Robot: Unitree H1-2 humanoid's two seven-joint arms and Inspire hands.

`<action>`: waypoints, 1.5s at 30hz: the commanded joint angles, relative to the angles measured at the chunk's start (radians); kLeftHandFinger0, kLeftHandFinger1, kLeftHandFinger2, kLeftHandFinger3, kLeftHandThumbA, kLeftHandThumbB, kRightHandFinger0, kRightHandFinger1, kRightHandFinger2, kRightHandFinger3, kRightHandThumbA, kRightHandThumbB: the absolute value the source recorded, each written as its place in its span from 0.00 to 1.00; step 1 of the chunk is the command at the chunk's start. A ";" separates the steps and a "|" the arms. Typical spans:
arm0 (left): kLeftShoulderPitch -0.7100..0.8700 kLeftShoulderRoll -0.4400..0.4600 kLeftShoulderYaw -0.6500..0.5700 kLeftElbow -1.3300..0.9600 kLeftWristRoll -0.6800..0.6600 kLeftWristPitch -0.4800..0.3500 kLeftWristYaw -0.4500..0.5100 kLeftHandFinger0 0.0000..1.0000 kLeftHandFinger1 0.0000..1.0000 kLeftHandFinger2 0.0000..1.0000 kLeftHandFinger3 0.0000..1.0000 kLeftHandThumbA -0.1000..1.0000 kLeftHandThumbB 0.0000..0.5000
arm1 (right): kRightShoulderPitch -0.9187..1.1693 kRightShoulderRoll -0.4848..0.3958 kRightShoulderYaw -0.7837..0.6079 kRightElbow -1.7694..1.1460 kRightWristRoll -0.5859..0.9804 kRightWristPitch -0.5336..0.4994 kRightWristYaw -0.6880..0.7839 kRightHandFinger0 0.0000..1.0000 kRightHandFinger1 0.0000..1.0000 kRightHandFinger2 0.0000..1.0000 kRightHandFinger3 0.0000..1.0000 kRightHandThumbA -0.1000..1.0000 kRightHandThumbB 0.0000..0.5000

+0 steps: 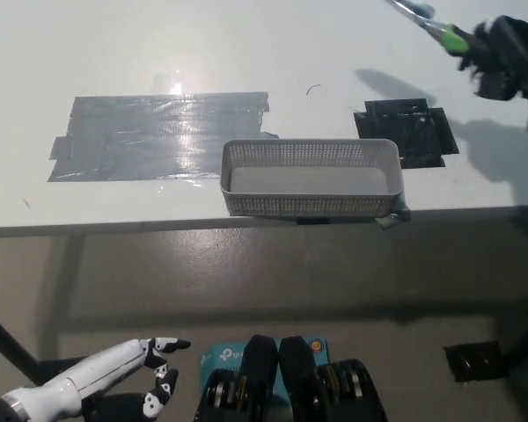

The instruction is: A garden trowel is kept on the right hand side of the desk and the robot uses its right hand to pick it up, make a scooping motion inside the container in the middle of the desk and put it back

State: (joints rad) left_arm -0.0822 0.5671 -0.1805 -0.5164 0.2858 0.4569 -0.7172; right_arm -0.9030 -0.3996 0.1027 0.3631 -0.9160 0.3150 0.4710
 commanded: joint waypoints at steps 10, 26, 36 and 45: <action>0.004 0.002 0.036 -0.017 0.014 0.013 -0.007 1.00 1.00 1.00 1.00 1.00 0.51 | -0.021 -0.121 0.124 0.280 -0.012 -0.068 -0.254 0.00 0.08 0.29 0.48 0.00 0.00; -0.008 0.007 0.040 -0.013 0.003 0.013 0.000 1.00 1.00 1.00 1.00 1.00 0.50 | 0.010 -0.028 0.367 0.468 -0.059 -0.153 -0.532 0.00 0.04 0.34 0.30 0.00 0.10; -0.009 0.014 0.038 -0.020 0.018 0.013 -0.001 1.00 1.00 1.00 1.00 1.00 0.55 | -0.028 -0.021 0.446 0.524 -0.069 -0.064 -0.493 0.04 0.28 0.66 1.00 0.00 0.25; 0.000 0.008 0.047 -0.021 0.021 0.013 -0.001 1.00 1.00 1.00 1.00 1.00 0.54 | -0.012 -0.069 0.416 0.306 -0.009 0.093 -0.161 1.00 1.00 1.00 1.00 0.56 1.00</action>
State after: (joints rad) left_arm -0.0796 0.5603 -0.1493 -0.5154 0.2985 0.4568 -0.7230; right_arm -0.8717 -0.4242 0.5494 0.7778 -0.9626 0.2951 0.1061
